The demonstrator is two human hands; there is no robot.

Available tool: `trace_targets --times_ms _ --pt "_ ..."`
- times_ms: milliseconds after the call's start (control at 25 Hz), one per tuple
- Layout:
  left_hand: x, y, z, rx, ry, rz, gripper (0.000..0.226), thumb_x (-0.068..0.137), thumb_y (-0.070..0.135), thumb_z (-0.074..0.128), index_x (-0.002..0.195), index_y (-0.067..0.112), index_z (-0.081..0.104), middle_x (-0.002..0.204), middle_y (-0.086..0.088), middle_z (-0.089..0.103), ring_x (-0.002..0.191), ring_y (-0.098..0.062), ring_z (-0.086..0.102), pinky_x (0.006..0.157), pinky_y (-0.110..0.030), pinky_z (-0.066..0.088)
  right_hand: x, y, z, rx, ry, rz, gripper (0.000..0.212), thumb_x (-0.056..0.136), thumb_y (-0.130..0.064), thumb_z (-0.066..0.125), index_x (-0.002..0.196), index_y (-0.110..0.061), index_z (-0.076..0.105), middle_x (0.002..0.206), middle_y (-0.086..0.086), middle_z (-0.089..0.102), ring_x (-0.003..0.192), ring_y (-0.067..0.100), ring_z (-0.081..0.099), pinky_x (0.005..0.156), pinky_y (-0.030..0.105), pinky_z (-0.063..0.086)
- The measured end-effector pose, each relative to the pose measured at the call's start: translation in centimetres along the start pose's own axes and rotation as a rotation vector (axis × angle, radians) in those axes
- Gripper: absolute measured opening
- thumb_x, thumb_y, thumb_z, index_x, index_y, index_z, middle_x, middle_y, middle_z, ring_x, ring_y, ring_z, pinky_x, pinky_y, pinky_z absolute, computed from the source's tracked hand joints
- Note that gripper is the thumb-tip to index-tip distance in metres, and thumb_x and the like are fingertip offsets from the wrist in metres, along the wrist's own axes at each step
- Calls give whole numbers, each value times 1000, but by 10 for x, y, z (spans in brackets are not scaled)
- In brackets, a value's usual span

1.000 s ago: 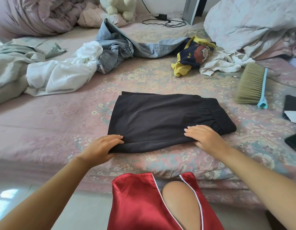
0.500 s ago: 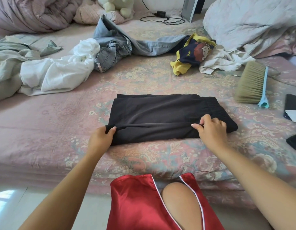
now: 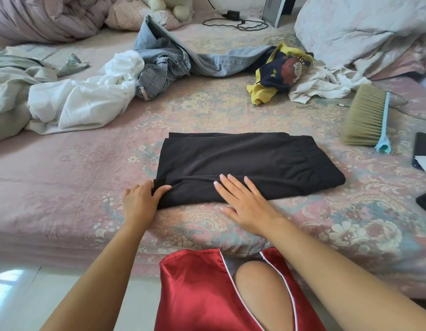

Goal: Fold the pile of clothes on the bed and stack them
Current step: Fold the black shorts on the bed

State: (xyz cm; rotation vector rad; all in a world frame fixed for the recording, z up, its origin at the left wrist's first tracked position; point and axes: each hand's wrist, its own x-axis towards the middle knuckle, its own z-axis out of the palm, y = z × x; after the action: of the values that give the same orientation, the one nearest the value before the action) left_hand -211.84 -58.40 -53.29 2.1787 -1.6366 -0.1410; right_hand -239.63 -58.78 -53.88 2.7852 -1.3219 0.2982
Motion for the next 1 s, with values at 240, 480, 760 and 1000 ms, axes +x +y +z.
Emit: trace_targets --times_ms 240,480,760,1000 --pt "3 -3 -3 162 127 152 40 81 26 75 59 2 52 48 -19 56 48 -35 56 61 -42 42 2 1 -7 25 -276 125 81 77 -63 -10 151 -31 -7 158 -15 -10 146 9 -12 113 50 -12" --pt "-6 33 -4 165 190 741 55 99 45 35 138 8 48 141 -14 49 131 -30 43 109 -47 30 5 -4 -11 -8 -307 153 87 74 -65 -14 152 -26 -7 159 -13 -10 145 5 -13 114 49 -12" --pt "2 16 8 260 -449 649 103 64 88 -11 148 29 -7 154 9 -11 141 -7 -14 118 -39 -4 7 0 -8 -61 -319 160 79 87 -62 0 150 -17 -16 156 -6 -22 136 2 -27 113 38 -18" --pt "2 4 5 383 -97 945 53 81 3 37 133 0 39 128 -20 59 117 -31 59 81 -50 56 18 25 -3 105 -229 10 71 88 -49 7 151 -17 11 154 -9 2 142 5 -2 119 35 0"
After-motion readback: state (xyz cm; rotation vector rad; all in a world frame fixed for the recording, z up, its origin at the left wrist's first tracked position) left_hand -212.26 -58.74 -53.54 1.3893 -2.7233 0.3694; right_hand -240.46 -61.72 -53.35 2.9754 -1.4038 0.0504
